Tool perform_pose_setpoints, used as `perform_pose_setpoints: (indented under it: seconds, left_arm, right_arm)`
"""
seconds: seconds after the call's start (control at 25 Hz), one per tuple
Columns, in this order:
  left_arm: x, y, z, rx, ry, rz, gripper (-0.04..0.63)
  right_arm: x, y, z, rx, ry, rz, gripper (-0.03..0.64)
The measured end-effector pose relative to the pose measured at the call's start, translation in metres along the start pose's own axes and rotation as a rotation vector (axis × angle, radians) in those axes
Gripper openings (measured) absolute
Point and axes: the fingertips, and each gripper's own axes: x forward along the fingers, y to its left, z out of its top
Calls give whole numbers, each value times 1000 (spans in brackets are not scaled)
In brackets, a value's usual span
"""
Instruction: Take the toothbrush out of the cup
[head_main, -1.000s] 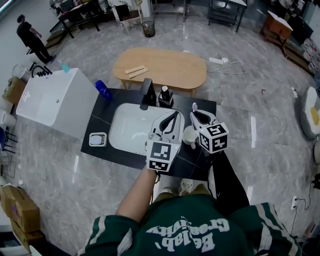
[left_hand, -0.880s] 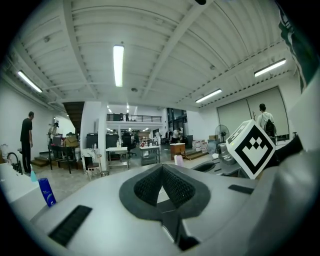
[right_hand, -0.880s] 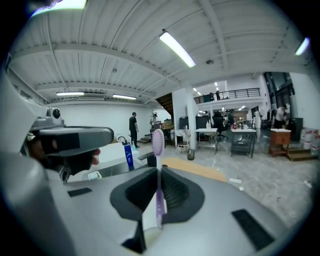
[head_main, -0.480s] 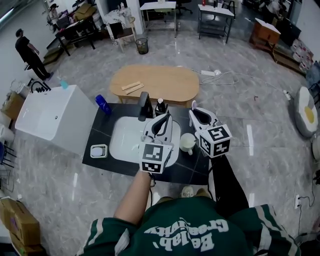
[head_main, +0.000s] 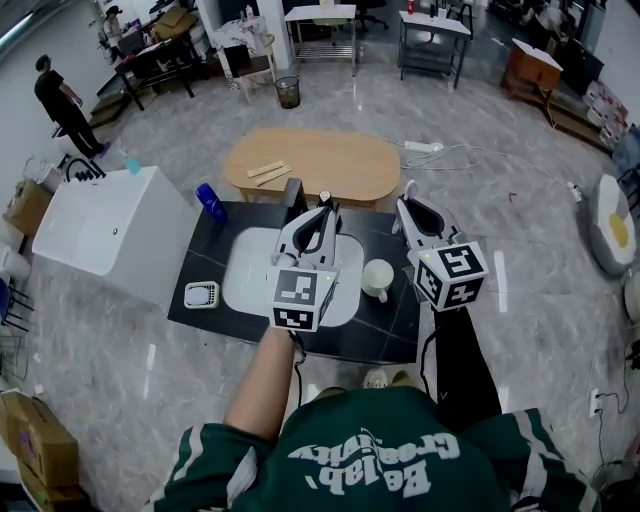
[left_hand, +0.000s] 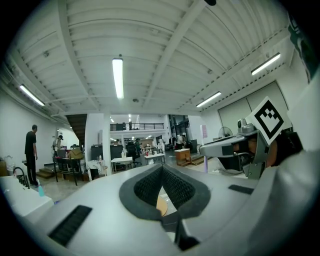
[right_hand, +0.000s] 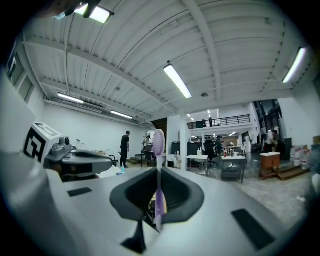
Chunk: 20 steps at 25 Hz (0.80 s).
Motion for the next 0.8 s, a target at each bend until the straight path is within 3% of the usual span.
perform_pose_setpoints:
  seconds: [0.36,0.8]
  left_arm:
    - [-4,-15,5,22,-12,-13,0]
    - [-3,-25,9,14,-11,-24,0]
  right_arm:
    - [-17,0,-2,-49,-6,-21,26]
    - [-27,-5,-5,-31,-2,-24,26]
